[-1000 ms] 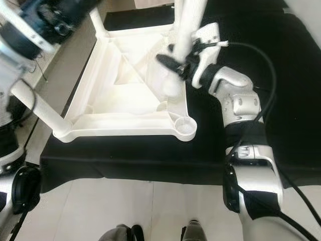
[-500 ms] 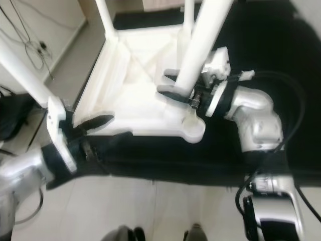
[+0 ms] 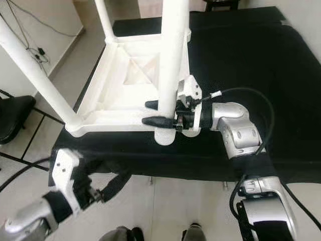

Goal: Building children table

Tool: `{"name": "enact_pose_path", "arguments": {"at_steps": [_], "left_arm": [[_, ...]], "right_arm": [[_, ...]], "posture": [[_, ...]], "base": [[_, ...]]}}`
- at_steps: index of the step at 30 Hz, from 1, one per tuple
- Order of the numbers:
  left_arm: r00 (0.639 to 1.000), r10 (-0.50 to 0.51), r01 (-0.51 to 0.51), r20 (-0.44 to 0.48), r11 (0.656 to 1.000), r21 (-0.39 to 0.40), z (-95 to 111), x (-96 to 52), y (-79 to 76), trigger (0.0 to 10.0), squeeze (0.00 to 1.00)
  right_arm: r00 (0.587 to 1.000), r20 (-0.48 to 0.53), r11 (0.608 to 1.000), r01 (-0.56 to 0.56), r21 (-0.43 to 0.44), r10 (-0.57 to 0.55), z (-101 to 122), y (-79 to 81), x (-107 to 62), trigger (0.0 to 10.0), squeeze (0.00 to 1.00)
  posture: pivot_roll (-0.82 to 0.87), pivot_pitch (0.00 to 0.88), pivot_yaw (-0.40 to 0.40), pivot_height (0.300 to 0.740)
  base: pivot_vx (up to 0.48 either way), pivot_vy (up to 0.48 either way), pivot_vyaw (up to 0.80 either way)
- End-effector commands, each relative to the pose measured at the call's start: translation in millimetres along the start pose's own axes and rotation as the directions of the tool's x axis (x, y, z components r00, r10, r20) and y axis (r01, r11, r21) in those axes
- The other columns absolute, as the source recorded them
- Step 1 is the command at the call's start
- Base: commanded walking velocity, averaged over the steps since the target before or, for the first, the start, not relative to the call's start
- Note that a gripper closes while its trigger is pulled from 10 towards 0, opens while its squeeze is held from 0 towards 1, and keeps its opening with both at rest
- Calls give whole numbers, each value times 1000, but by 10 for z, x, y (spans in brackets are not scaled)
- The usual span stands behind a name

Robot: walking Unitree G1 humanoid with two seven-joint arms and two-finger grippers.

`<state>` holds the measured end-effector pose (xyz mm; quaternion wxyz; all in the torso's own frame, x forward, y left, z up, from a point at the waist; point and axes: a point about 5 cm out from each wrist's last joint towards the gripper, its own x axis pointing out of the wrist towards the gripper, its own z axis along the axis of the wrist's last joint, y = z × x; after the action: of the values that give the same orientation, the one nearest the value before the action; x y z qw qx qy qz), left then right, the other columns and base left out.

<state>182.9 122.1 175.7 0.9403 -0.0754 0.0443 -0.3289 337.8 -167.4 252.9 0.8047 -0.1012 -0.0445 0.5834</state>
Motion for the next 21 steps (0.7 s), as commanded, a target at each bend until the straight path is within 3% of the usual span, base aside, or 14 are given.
{"name": "enact_pose_path", "arguments": {"at_steps": [1, 3, 6, 10, 14, 21], "left_arm": [[999, 49, -50, 18, 999, 14, 9, -14, 22, 10000, 0], [999, 49, -50, 18, 999, 14, 9, -14, 22, 10000, 0], [992, 124, -124, 17, 992, 32, -12, -34, 72, 10000, 0], [991, 131, -131, 2, 990, 54, -45, -76, 64, 10000, 0], [994, 108, -106, -34, 993, 53, -132, -183, -17, 10000, 0], [995, 96, -95, -26, 995, 8, -159, -235, -88, 10000, 0]], "right_arm": [[999, 47, 1000, 13, -20, -12, 115, -30, 22, 10000, 0], [999, 47, 1000, 13, -20, -12, 115, -30, 22, 10000, 0], [994, 89, 998, 68, -12, -67, 172, -44, 41, 10000, 0], [990, 107, 996, 89, -7, -88, 172, -25, 103, 10000, 0], [994, 105, 999, 6, -34, -3, 172, 126, 261, 10000, 0], [996, 71, 997, -52, -59, 56, 184, 158, 316, 10000, 0]], "posture": [[-15, 295, 140, 740], [-15, 295, 140, 740], [-28, 303, 136, 740], [-28, 303, 136, 740], [-24, 296, 131, 740], [-26, 308, 120, 740]], "base": [[0, -412, 0], [0, -412, 0], [0, 0, 0], [0, 0, 0], [0, 0, 0], [0, 0, 0]]}}
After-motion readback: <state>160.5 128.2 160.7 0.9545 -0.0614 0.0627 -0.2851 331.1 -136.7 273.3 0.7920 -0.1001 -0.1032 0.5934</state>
